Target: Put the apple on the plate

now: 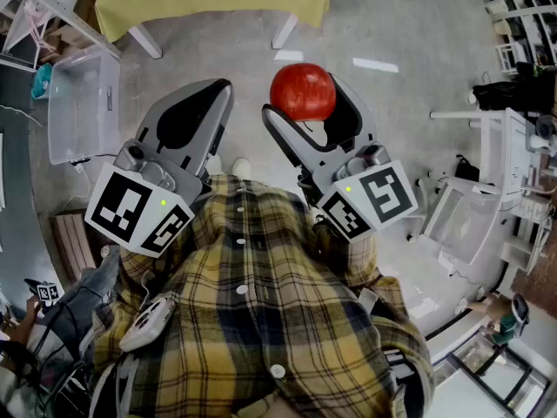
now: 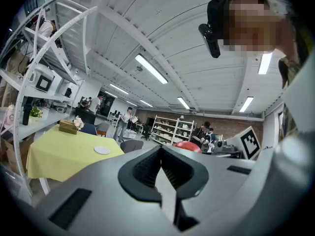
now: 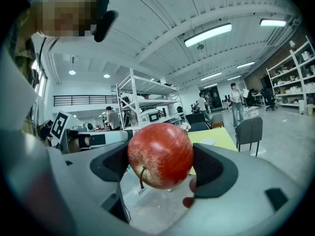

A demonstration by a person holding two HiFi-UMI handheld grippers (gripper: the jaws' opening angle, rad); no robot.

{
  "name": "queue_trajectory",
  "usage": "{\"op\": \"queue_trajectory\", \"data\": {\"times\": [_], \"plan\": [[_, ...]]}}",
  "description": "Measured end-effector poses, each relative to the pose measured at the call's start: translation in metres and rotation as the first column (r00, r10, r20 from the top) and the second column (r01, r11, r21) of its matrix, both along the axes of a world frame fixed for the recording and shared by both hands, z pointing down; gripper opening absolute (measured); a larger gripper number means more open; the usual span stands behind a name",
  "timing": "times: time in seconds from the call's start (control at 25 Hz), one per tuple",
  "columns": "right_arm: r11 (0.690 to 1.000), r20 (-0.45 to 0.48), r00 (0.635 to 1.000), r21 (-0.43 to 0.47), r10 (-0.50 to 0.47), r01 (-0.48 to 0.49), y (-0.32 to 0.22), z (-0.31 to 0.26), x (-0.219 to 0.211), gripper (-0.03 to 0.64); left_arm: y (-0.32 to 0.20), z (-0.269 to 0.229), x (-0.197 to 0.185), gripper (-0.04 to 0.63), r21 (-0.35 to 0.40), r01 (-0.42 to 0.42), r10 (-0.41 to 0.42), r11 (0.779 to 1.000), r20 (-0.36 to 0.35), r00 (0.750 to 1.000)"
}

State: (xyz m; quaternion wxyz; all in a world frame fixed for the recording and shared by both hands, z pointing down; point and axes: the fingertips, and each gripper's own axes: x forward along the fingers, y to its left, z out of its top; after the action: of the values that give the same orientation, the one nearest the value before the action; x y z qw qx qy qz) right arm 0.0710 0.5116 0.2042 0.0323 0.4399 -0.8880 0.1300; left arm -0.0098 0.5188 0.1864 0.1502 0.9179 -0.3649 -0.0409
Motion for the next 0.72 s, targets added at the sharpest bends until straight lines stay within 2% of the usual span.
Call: {"op": "queue_trajectory", "data": {"times": [0.36,0.72], "plan": [[1.000,0.006,1.000,0.008,-0.015,0.015,0.007,0.003,0.012,0.380,0.006,0.002,0.007,0.008,0.022,0.027,-0.027,0.999,-0.007,1.000],[1.000,0.018,1.000,-0.030,-0.005,0.005,-0.001,0.014,0.014,0.380,0.001,0.009,-0.006,0.008,0.002,0.062,-0.062,0.998,0.003,0.998]]}}
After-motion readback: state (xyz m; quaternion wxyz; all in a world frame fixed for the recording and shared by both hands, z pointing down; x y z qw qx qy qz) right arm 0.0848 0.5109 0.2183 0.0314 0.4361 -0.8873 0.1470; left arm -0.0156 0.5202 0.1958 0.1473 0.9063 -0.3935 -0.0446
